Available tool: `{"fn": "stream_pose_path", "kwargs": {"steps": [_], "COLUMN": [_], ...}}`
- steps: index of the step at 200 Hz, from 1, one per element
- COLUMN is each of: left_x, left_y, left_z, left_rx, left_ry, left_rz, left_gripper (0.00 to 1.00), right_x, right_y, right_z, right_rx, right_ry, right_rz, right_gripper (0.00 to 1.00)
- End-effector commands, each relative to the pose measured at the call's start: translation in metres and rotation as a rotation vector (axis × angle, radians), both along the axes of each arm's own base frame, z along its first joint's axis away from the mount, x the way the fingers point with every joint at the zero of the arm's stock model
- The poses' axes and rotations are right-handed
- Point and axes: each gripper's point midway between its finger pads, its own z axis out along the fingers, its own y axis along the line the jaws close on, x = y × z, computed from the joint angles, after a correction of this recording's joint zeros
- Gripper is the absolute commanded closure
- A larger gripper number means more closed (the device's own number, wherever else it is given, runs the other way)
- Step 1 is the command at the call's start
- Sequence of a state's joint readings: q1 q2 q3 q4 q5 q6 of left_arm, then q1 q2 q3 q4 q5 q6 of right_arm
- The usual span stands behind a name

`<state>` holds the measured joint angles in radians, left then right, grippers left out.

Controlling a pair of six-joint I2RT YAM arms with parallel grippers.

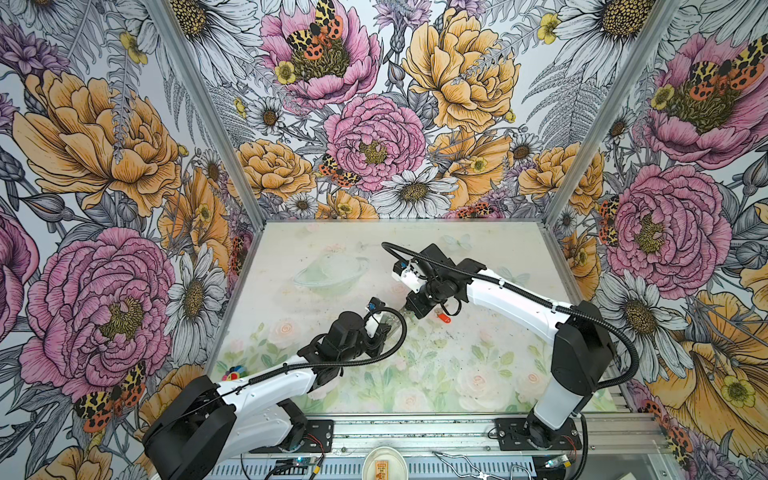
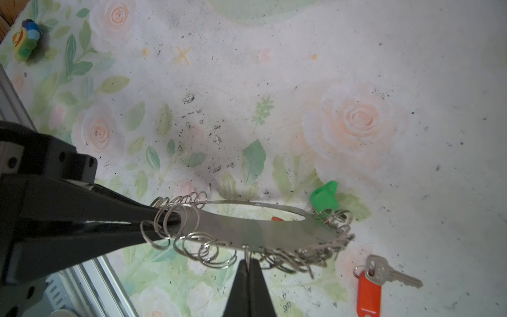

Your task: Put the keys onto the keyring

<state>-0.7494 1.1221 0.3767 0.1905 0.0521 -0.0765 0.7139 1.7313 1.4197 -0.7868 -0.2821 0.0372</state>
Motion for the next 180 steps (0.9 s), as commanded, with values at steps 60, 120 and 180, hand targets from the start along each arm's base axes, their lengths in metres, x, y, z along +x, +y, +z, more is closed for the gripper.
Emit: {"fn": "stream_pose_path", "kwargs": {"steps": [60,120,180], "left_x": [0.014,0.015,0.019], "left_y": [-0.004,-0.006,-0.001], "left_z": [0.016,0.012,0.009], "left_rx": [-0.008,-0.015,-0.02], "left_ry": [-0.08,-0.061,-0.043], "left_rz": [0.037,0.048,0.086], "left_gripper": [1.0,1.0,1.0], "right_x": [0.006,0.012,0.024], "right_y": [0.005,0.007,-0.008], "right_z": [-0.006,0.007,0.023], "right_rx": [0.018,0.059,0.07], "right_ry": [0.101,0.057,-0.059], "right_rz": [-0.101,-0.127,-0.201], "right_gripper": [0.93,0.8,0.64]}}
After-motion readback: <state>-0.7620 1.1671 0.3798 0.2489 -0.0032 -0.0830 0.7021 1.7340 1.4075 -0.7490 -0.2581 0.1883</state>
